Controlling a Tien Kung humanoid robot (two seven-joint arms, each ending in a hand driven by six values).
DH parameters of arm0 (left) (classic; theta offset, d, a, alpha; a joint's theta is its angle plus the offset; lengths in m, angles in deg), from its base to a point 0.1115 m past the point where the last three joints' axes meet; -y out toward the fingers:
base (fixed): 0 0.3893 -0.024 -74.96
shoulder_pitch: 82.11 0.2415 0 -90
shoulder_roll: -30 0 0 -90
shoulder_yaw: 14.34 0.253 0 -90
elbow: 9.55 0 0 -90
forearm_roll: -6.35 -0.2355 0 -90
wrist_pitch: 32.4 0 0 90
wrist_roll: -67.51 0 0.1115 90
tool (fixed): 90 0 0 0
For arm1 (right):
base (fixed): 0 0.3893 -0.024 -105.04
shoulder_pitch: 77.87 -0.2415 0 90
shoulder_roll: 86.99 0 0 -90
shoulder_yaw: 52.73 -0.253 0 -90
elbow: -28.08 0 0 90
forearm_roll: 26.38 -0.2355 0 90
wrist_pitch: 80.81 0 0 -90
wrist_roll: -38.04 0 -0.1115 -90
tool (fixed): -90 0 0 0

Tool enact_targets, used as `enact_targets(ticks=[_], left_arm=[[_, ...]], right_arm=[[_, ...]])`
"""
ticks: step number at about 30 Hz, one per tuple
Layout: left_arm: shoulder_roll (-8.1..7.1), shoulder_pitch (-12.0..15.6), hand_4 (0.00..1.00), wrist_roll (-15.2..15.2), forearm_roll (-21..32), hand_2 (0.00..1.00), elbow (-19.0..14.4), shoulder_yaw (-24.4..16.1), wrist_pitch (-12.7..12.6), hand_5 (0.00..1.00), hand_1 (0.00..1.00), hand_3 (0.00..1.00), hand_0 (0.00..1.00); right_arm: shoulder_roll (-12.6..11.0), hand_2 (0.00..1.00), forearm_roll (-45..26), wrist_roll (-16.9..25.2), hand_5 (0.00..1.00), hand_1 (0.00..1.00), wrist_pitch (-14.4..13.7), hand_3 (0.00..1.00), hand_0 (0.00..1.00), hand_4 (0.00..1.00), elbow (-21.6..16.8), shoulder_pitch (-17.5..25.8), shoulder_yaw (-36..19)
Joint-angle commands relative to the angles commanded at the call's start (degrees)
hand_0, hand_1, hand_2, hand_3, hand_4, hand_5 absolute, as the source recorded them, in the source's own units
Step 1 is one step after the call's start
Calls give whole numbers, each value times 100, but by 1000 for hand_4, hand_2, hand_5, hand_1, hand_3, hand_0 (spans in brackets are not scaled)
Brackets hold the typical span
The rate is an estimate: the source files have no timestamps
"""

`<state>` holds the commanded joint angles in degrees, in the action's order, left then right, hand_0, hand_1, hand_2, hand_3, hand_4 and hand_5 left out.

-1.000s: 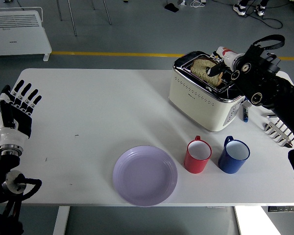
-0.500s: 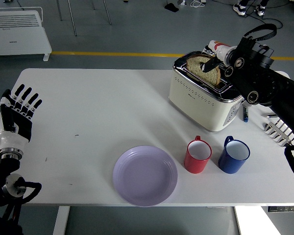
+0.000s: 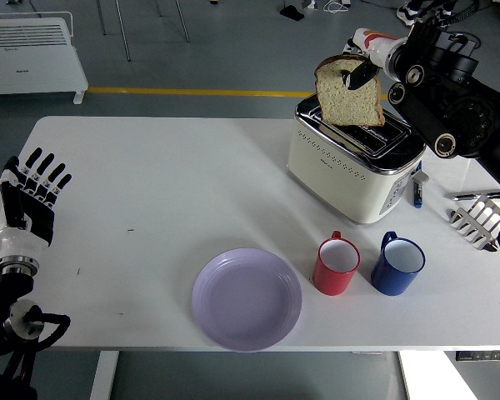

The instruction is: Push plate across desktop,pick up the break from the machine,place the break in the plate

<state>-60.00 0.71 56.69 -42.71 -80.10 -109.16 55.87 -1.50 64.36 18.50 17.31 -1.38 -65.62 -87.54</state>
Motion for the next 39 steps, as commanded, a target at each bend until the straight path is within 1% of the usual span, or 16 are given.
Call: enact_targets(ticks=[3,5,8,13,15,16,20,21,24,27,28,30,31,33,35,39], left_arm=[[0,-3,581,0,-1,861,2,6,1,998,800,851,771],[0,-6,582,-1,1,861,3,2,-1,998,800,851,771],[0,-5,582,-2,0,861,3,-4,-1,998,800,851,771],[0,1,582,-4,2,861,1,-16,-1,998,800,851,771],[0,2,582,-5,2,861,-1,-19,-1,998,800,851,771],[0,3,582,-5,2,861,-1,-19,-1,998,800,851,771],[0,3,582,-7,-1,861,-4,-31,-3,998,800,851,771],[0,5,582,-7,-1,861,-4,-34,-4,998,800,851,771],[0,0,581,-7,-2,861,-7,-33,-2,998,799,851,770],[0,2,581,-7,-2,861,-4,-45,-5,998,799,851,770],[0,1,583,-6,-3,861,-3,-44,-4,998,800,851,770],[0,-5,583,-5,-3,861,0,-40,-4,998,800,851,770],[0,-7,583,-5,-3,861,1,-41,-4,998,800,851,770],[0,-12,583,-5,-5,861,0,-42,-4,998,800,851,770],[0,-10,582,-7,-4,861,-1,-49,-6,998,800,851,770],[0,-2,582,-7,-5,861,2,-60,-9,998,800,851,770]], right_arm=[[-141,492,101,-21,2,480,-3,487,484,390,-224,-48,-137],[-229,491,155,-50,2,478,-39,488,482,389,-446,-38,-297],[-308,491,154,-87,2,478,-72,488,482,389,-718,-10,-442],[-443,491,-137,-165,2,478,-89,487,479,390,-1246,84,-627],[-525,491,-442,-207,2,478,-75,487,479,390,-1508,152,-623],[-545,491,-550,-216,2,476,-71,483,475,393,-1581,167,-613],[-794,491,-1376,-322,2,476,91,483,475,393,-2226,355,-321],[-831,491,-1585,-332,2,476,117,483,475,393,-2359,382,-265],[-921,489,-1992,-361,2,474,211,481,472,394,-2605,450,-149],[-1089,489,-2527,-395,2,474,364,481,472,394,-3054,587,85],[-1128,484,-2628,-399,3,469,398,479,460,401,-3142,618,139],[-1266,484,-2966,-419,3,469,503,479,460,401,-3485,708,376],[-1303,484,-3036,-433,3,469,534,479,460,401,-3558,723,436],[-1439,484,-3226,-492,3,469,665,479,460,401,-3809,769,766],[-1523,483,-3391,-518,10,464,767,475,457,405,-4002,827,1091],[-1564,483,-3706,-483,10,464,789,475,457,405,-4209,904,1561]])
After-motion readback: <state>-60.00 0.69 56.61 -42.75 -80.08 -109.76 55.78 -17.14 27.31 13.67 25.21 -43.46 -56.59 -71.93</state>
